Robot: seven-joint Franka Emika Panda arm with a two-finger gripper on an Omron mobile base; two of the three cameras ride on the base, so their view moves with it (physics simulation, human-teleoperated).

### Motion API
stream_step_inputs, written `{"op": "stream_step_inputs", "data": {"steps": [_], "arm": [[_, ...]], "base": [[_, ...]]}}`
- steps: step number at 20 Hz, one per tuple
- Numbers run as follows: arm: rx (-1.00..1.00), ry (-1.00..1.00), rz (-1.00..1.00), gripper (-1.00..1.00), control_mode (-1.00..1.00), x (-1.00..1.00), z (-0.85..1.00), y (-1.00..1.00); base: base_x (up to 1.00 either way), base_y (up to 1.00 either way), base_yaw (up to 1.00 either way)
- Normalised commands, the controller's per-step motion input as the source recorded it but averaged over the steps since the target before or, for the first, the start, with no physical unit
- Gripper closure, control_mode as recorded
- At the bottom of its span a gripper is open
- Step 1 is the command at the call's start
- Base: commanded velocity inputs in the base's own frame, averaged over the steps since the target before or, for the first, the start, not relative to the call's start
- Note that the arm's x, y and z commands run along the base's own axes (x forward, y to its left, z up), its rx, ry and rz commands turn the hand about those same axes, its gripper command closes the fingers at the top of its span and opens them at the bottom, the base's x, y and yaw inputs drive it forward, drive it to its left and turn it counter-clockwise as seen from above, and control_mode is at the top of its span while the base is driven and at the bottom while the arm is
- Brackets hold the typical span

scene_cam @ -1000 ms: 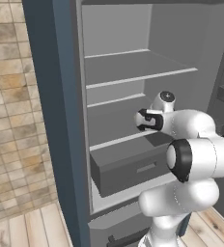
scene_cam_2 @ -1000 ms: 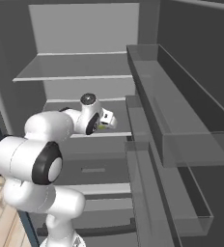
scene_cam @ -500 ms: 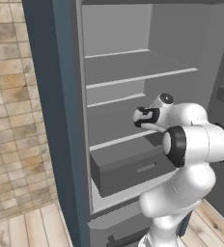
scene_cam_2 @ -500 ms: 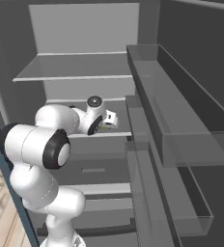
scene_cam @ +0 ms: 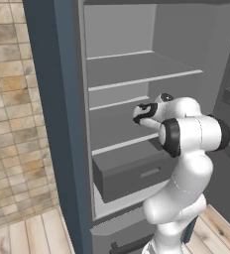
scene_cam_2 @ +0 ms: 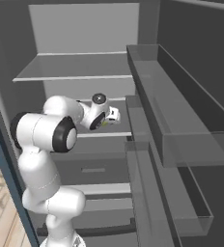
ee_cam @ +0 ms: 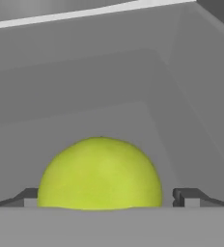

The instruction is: Retrieve the tangerine and pear from the fridge and place them into the bowl on the dining table.

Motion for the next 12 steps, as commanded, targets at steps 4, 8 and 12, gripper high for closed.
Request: {"op": "stream_step_inputs", "data": {"steps": [4, 8, 12], "arm": [[0.0, 0.0, 0.01, -1.0, -1.0, 0.16, -0.19, 0.0], [0.0, 0.0, 0.02, -1.0, -1.0, 0.0, -0.45, 0.0], [0.0, 0.0, 0.02, -1.0, -1.0, 0.0, -0.55, 0.0]], "base": [[0.0, 0.0, 0.0], [0.0, 0.0, 0.0], [0.0, 0.0, 0.0]]}}
